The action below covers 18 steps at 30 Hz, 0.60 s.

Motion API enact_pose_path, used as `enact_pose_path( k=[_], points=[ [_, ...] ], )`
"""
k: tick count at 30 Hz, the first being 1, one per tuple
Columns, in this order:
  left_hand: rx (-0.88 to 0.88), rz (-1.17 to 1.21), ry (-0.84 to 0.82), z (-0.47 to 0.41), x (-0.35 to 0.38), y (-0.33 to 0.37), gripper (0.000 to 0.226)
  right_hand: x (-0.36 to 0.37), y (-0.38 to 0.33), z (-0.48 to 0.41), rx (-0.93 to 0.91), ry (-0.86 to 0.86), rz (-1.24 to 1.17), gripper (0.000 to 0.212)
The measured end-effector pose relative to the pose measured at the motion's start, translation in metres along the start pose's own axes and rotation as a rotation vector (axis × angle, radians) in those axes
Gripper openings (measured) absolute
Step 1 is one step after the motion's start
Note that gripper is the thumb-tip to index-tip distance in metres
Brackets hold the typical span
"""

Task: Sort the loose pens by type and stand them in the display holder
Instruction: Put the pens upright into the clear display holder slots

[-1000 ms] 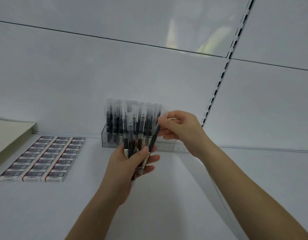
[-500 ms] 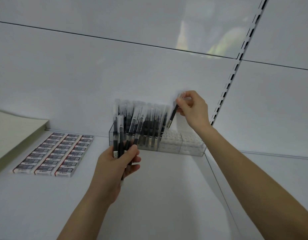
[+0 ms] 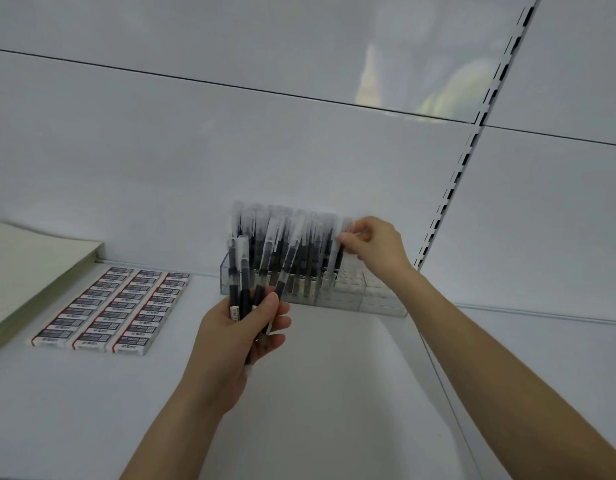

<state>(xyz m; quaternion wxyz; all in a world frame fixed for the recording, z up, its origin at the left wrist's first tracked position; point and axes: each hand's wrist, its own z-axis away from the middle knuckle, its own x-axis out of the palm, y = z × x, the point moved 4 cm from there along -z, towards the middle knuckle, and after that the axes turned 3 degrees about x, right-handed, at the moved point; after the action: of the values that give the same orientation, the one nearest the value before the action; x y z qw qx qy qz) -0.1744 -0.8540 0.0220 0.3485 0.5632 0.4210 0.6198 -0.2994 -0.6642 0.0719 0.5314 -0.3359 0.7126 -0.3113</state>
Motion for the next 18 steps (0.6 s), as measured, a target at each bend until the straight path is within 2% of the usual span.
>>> enact_pose_path(
  k=[2, 3, 5, 8, 11, 13, 15, 18],
  points=[
    [0.006, 0.012, -0.017, 0.0, 0.003, -0.001, 0.009, -0.011, -0.006, 0.013, -0.023, 0.102, -0.047, 0.021],
    [0.009, 0.017, -0.027, -0.001, 0.006, -0.001, 0.009, -0.015, -0.011, 0.023, -0.047, 0.119, -0.141, 0.016],
    [0.01, 0.02, -0.048, -0.002, 0.013, -0.003, 0.009, -0.016, -0.022, 0.043, -0.072, 0.011, -0.327, 0.012],
    [0.007, 0.0, -0.102, -0.003, 0.029, -0.006, 0.009, -0.01, -0.033, 0.061, -0.079, -0.181, -0.418, 0.008],
    [-0.005, -0.003, -0.133, -0.004, 0.038, -0.008, 0.012, -0.018, -0.033, 0.061, -0.058, -0.192, -0.468, 0.005],
    [0.002, -0.03, -0.122, -0.005, 0.037, -0.007, 0.016, -0.03, -0.03, 0.052, -0.012, -0.105, -0.535, 0.004],
    [0.015, -0.095, -0.074, -0.007, 0.03, -0.006, 0.013, -0.049, -0.023, 0.038, 0.011, 0.068, -0.579, 0.003],
    [0.018, -0.182, -0.044, -0.006, 0.02, -0.005, 0.013, -0.06, -0.012, 0.02, -0.01, 0.239, -0.379, 0.016]
  ],
)
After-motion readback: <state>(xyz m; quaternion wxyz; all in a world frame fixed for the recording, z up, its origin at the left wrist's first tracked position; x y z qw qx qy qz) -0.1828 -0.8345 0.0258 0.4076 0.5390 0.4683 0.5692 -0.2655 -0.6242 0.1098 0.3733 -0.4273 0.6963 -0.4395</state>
